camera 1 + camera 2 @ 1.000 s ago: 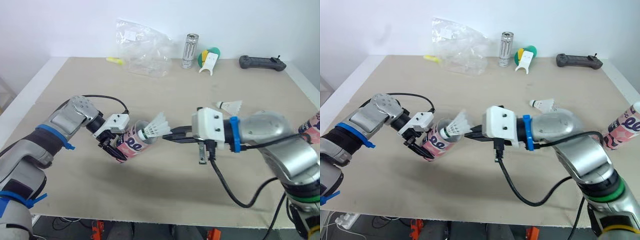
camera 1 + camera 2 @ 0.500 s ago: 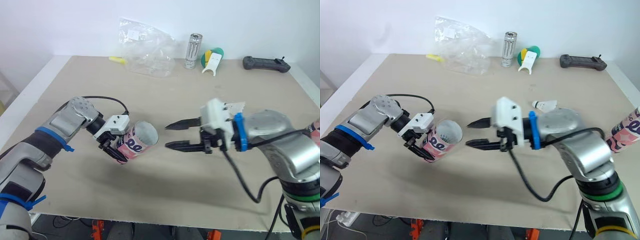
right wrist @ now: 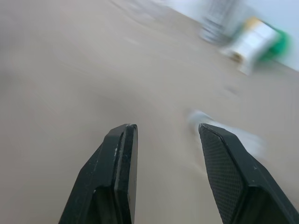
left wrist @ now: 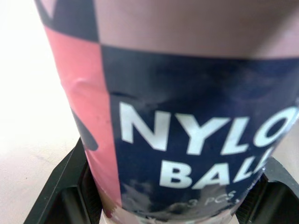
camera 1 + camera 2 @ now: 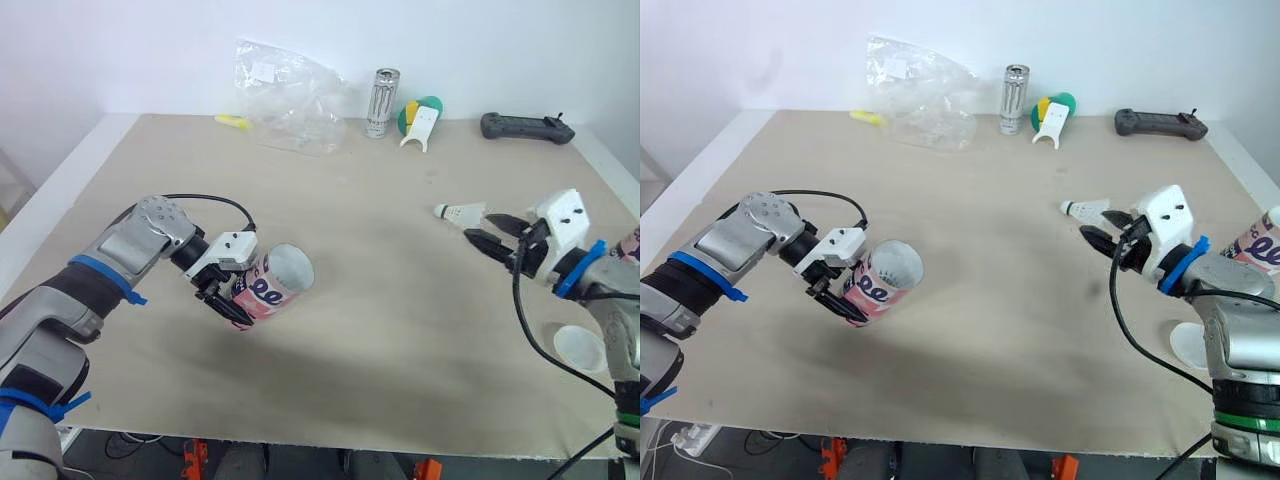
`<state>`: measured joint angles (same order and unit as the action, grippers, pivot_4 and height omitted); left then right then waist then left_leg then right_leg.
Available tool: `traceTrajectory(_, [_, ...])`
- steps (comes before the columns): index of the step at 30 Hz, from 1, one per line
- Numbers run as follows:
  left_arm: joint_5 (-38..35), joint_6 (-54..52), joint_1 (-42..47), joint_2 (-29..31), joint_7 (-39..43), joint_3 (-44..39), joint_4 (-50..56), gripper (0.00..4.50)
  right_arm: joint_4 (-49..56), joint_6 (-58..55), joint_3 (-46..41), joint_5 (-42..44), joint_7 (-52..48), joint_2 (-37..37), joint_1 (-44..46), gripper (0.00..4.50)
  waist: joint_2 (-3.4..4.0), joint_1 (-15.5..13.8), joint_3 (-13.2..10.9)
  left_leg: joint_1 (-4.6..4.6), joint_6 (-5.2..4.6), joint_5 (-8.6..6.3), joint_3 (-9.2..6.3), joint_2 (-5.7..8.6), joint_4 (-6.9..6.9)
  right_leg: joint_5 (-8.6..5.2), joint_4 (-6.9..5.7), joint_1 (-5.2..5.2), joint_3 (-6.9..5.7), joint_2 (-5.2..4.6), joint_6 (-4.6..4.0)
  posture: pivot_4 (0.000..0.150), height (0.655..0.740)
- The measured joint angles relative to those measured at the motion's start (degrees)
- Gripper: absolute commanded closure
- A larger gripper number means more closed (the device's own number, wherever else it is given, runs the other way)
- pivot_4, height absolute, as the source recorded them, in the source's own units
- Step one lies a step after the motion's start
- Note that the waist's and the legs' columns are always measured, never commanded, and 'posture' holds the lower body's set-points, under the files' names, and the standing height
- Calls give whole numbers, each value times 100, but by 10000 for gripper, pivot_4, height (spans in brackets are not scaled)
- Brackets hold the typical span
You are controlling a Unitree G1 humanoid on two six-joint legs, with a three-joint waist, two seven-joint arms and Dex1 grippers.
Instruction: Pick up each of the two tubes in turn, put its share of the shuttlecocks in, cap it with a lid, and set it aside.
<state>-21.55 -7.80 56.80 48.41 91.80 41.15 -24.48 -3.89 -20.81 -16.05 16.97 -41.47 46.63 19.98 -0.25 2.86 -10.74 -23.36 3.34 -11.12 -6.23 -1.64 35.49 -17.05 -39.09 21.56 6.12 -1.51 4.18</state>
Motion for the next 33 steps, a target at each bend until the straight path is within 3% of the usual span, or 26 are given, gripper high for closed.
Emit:
traceTrajectory(9, [3, 3, -45, -10, 12, -65, 23, 13207, -2721, 1039, 624, -672, 133, -390, 1151, 21644, 3, 25, -1, 0, 0, 0, 0, 2, -2, 1, 0, 0, 1, -1, -4, 1500, 7400])
traceTrajectory(16, [10, 0, -65, 7, 26, -82, 30, 13207, -4111, 1603, 715, -914, 68, -428, 1863, 21644, 5, 50, -1, 3, 0, 0, 0, 3, -6, 1, 1, -2, 1, -1, -6, 1500, 7400])
traceTrajectory(33, [9, 41, -188, 111, 37, -140, 73, 13207, -5112, 2046, 959, -1236, -52, -778, 2759, 21644, 6, 162, 0, 13, 0, 0, -1, 3, -6, 2, -1, -12, 2, 0, -6, 1500, 7400])
